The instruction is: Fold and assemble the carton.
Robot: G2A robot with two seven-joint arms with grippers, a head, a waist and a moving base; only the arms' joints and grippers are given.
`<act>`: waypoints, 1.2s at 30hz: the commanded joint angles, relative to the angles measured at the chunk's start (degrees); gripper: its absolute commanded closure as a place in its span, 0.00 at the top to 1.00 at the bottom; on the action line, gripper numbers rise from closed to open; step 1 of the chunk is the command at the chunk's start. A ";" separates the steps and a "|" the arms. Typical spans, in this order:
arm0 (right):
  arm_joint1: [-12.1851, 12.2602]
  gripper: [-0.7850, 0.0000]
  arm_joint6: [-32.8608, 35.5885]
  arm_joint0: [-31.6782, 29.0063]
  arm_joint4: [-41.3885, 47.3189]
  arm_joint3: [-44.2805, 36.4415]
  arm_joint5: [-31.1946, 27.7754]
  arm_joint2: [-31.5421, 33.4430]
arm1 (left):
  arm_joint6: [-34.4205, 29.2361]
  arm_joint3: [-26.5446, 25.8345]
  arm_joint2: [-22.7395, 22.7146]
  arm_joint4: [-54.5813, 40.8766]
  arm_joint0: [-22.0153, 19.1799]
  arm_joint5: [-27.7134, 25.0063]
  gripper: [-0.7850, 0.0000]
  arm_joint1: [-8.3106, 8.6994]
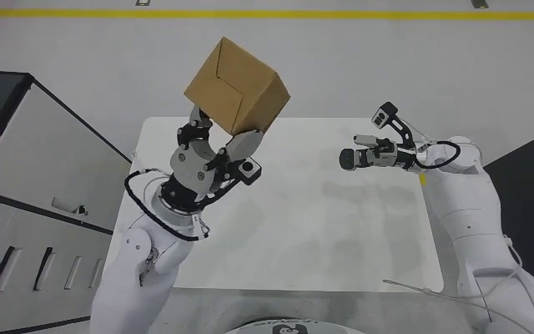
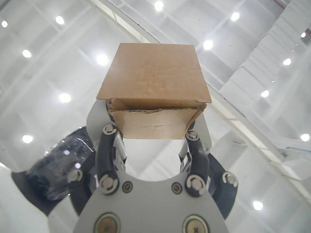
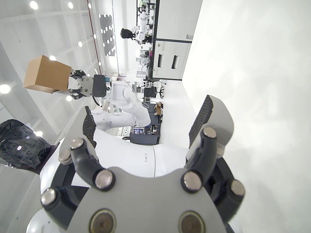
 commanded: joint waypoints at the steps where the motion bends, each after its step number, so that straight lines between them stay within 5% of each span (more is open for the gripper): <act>1: 0.00 1.00 0.00 0.00 0.00 0.00 0.00 0.00 | -0.94 0.40 -0.72 10.16 -0.69 0.66 0.00 0.29; 36: 0.00 1.00 0.00 0.00 0.00 0.00 0.00 0.00 | -5.41 -1.85 -1.73 27.20 -2.01 2.71 0.00 0.96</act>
